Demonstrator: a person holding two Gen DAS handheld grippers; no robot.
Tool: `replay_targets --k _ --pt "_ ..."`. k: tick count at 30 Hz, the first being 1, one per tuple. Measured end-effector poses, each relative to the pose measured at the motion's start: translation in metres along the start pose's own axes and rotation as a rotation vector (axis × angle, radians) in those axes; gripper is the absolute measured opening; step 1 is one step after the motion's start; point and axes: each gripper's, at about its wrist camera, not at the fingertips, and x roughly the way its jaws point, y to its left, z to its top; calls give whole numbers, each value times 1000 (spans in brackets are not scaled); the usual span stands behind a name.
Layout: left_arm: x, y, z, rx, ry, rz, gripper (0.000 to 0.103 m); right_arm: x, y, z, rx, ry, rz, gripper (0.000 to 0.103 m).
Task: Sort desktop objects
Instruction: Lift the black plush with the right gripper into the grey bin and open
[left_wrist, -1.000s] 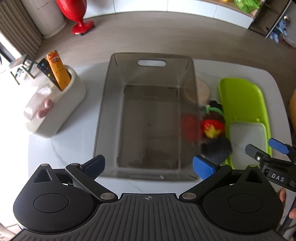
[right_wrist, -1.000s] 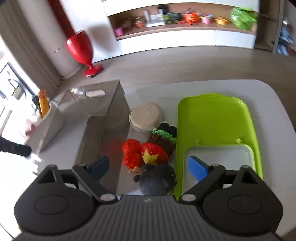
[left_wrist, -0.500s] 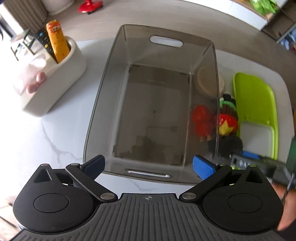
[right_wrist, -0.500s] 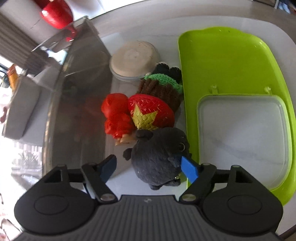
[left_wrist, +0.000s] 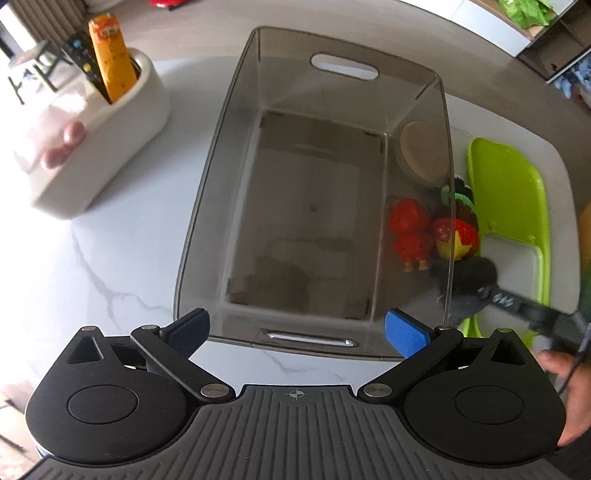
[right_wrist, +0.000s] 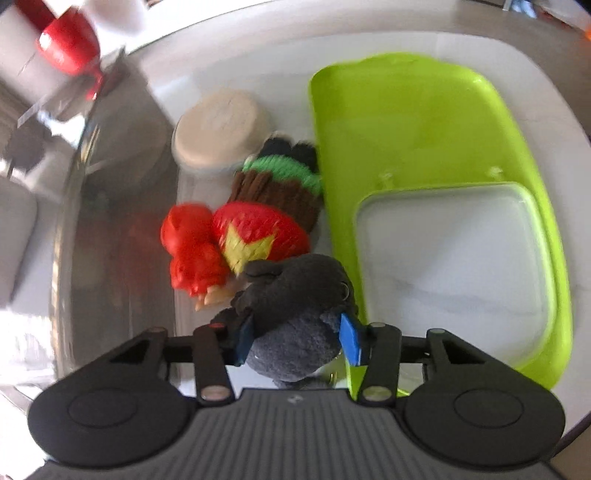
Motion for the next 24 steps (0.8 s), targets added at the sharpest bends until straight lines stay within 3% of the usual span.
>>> replay_targets --k 3,6,9,13,18,24 --pt "-4 14 0 17 12 -15 103 -38 -3 8 58 -66 22 49" --pt "-12 36 3 11 15 -20 103 -101 20 18 18 -181 126 49" --pt "-22 63 13 -16 -4 29 103 -128 66 27 -64 -182 262 50" --pt "-37 104 33 -80 -46 112 103 -87 134 30 -111 -24 376 50" --pt "-41 126 46 -78 -21 132 103 -3 183 14 -84 186 327 51" --pt "-38 122 48 -48 1 92 103 20 204 -1 -123 259 250 56"
